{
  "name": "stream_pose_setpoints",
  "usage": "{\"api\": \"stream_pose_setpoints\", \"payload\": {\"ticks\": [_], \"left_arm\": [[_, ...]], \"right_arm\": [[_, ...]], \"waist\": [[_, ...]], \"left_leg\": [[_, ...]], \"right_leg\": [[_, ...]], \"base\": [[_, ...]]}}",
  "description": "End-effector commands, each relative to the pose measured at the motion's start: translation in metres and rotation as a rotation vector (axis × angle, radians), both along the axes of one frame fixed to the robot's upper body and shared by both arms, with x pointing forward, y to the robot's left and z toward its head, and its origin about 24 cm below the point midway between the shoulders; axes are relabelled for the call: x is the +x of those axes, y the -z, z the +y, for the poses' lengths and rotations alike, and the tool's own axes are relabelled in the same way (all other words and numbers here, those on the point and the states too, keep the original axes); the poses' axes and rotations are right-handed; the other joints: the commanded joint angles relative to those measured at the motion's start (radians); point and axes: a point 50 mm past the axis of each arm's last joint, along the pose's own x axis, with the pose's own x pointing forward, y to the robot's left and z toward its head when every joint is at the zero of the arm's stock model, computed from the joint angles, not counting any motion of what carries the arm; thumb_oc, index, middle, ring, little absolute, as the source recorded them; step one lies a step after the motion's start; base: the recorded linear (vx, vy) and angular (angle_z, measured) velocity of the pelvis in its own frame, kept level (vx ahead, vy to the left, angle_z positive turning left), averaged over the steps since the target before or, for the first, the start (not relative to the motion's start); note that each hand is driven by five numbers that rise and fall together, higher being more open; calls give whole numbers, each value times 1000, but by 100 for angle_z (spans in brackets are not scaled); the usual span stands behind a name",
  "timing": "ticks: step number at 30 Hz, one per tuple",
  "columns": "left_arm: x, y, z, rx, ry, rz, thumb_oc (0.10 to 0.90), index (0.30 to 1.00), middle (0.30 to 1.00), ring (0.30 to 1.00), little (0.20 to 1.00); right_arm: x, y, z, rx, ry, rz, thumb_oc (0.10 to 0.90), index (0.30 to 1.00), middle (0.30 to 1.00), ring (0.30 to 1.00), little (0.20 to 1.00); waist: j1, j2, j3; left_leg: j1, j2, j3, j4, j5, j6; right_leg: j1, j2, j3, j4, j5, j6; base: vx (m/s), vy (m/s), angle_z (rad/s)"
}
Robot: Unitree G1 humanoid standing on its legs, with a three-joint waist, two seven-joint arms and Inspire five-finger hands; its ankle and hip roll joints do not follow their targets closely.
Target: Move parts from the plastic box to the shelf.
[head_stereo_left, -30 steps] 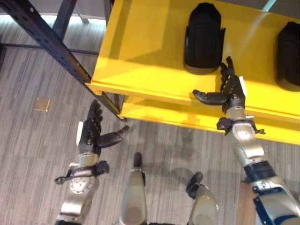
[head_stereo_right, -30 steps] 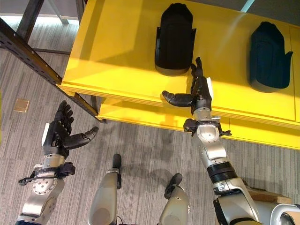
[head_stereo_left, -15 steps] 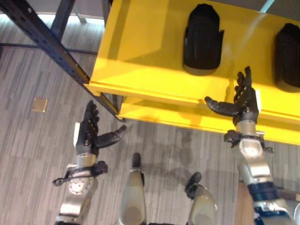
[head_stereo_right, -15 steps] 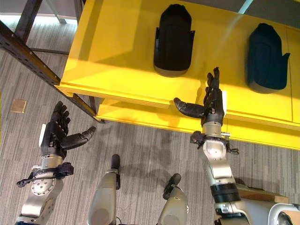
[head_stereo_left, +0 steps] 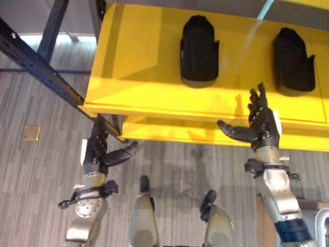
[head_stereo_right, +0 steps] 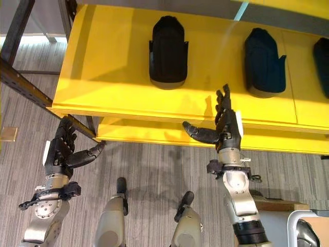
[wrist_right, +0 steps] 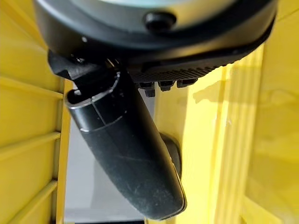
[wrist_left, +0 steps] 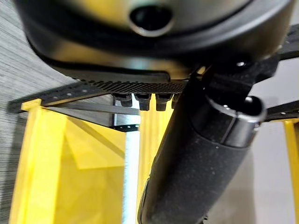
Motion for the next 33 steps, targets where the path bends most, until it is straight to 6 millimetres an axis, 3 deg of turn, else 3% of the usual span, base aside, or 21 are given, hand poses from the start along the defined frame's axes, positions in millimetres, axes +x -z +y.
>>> {"api": "stream_pose_setpoints", "payload": {"ticks": [1, 6, 11, 16, 26, 28, 30, 32, 33], "left_arm": [[-4, -28, -3, 86, 22, -165, 900, 1000, 1000, 1000, 1000], [-4, -16, -6, 68, 20, -124, 900, 1000, 1000, 1000, 1000], [-5, -6, -11, 37, 32, -92, 900, 1000, 1000, 1000, 1000], [-8, 6, -16, -5, 42, -54, 900, 1000, 1000, 1000, 1000], [-6, 15, -27, -41, 75, -25, 900, 1000, 1000, 1000, 1000], [-3, 14, -29, -35, 82, -32, 900, 1000, 1000, 1000, 1000], [0, 12, -31, -35, 89, -42, 900, 1000, 1000, 1000, 1000], [2, 9, -32, -34, 89, -57, 900, 1000, 1000, 1000, 1000], [2, 9, -31, -33, 90, -57, 900, 1000, 1000, 1000, 1000]], "right_arm": [[-7, -35, 11, -16, -95, -216, 900, 1000, 1000, 1000, 1000], [-18, -18, 15, 12, -141, -150, 900, 1000, 1000, 1000, 1000], [-22, -8, 19, 19, -186, -101, 900, 1000, 1000, 1000, 1000], [-25, -3, 17, -8, -190, -77, 900, 1000, 1000, 1000, 1000], [-31, -2, 6, -54, -151, -71, 900, 1000, 1000, 1000, 1000], [-34, -3, 2, -67, -129, -76, 900, 1000, 1000, 1000, 1000], [-35, -3, 1, -85, -114, -78, 900, 1000, 1000, 1000, 1000], [-35, -2, 2, -90, -111, -74, 900, 1000, 1000, 1000, 1000], [-35, -2, 2, -89, -110, -74, 900, 1000, 1000, 1000, 1000]], "waist": [[-33, 5, -153], [-49, 29, -217], [-59, 43, -248], [-67, 60, -272], [-78, 90, -277], [-90, 92, -271], [-95, 86, -270], [-80, 68, -268], [-81, 67, -267]], "left_leg": [[88, 27, 8, -133, 34, -14], [154, 69, 46, -258, 104, -51], [189, 111, 64, -270, 117, -56], [213, 165, 68, -268, 150, -58], [204, 190, 76, -208, 267, -90], [187, 190, 134, -193, 287, -90], [180, 162, 175, -163, 236, -71], [165, 73, 107, -116, 130, -35], [163, 72, 106, -110, 126, -33]], "right_leg": [[32, 36, -19, -23, 5, 10], [95, 87, -37, -131, 15, 10], [110, 127, -19, -142, -4, -9], [110, 199, 40, -131, -56, -56], [184, 255, 20, -197, -74, -104], [207, 258, -3, -218, -73, -113], [220, 258, -20, -235, -73, -115], [227, 245, -7, -255, -61, -111], [229, 243, -8, -256, -61, -109]], "base": [[47, -34, -8], [50, -60, -5], [27, -75, -18], [1, -148, -31], [0, -100, -5], [-22, -76, 34], [-27, -77, 36], [-8, -36, 17], [15, -8, -8]]}}
